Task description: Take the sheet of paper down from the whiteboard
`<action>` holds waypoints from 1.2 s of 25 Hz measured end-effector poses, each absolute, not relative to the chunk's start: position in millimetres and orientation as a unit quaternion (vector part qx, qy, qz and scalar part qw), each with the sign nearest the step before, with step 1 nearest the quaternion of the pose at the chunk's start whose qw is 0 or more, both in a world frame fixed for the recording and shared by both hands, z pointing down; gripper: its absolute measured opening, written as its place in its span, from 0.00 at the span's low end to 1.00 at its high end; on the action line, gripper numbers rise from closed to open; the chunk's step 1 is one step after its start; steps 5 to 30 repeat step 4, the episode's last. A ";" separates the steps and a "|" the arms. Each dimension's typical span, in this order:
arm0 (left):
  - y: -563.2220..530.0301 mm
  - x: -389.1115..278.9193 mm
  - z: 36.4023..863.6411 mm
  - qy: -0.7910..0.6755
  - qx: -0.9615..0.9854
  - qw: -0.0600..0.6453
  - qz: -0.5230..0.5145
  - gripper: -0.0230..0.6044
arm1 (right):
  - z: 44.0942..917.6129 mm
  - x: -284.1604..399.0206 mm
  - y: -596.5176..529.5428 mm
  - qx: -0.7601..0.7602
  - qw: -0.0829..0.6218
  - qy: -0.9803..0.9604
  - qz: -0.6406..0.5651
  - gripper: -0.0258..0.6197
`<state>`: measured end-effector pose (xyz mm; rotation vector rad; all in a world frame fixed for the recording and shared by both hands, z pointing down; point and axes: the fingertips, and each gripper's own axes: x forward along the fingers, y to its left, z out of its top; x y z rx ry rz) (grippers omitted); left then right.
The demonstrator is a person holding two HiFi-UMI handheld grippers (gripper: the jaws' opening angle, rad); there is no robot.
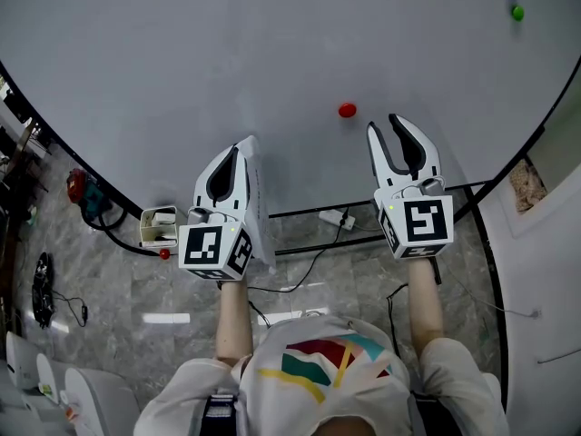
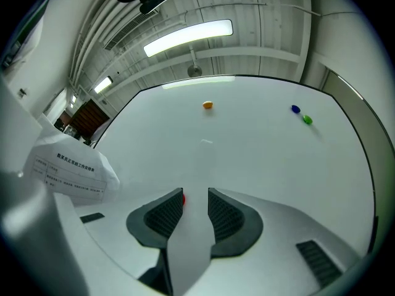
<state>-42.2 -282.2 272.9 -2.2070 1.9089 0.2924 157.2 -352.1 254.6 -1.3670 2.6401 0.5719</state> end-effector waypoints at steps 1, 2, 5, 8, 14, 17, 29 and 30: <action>-282.6 -42.4 272.4 0.647 -0.749 0.106 0.098 0.11 | 254.5 155.3 -352.2 -0.450 0.056 0.871 0.190 0.24; -283.2 -42.6 271.6 0.647 -0.749 0.108 0.097 0.11 | 254.0 153.4 -352.5 -0.449 0.055 0.871 0.191 0.24; -284.3 -43.0 269.6 0.646 -0.749 0.111 0.095 0.11 | 252.5 149.7 -353.0 -0.447 0.054 0.872 0.193 0.24; -284.3 -43.0 269.6 0.646 -0.749 0.111 0.095 0.11 | 252.5 149.7 -353.0 -0.447 0.054 0.872 0.193 0.24; -284.3 -43.0 269.6 0.646 -0.749 0.111 0.095 0.11 | 252.5 149.7 -353.0 -0.447 0.054 0.872 0.193 0.24; -284.3 -43.0 269.6 0.646 -0.749 0.111 0.095 0.11 | 252.5 149.7 -353.0 -0.447 0.054 0.872 0.193 0.24; -284.3 -43.0 269.6 0.646 -0.749 0.111 0.095 0.11 | 252.5 149.7 -353.0 -0.447 0.054 0.872 0.193 0.24; -284.3 -43.0 269.6 0.646 -0.749 0.111 0.095 0.11 | 252.5 149.7 -353.0 -0.447 0.054 0.872 0.193 0.24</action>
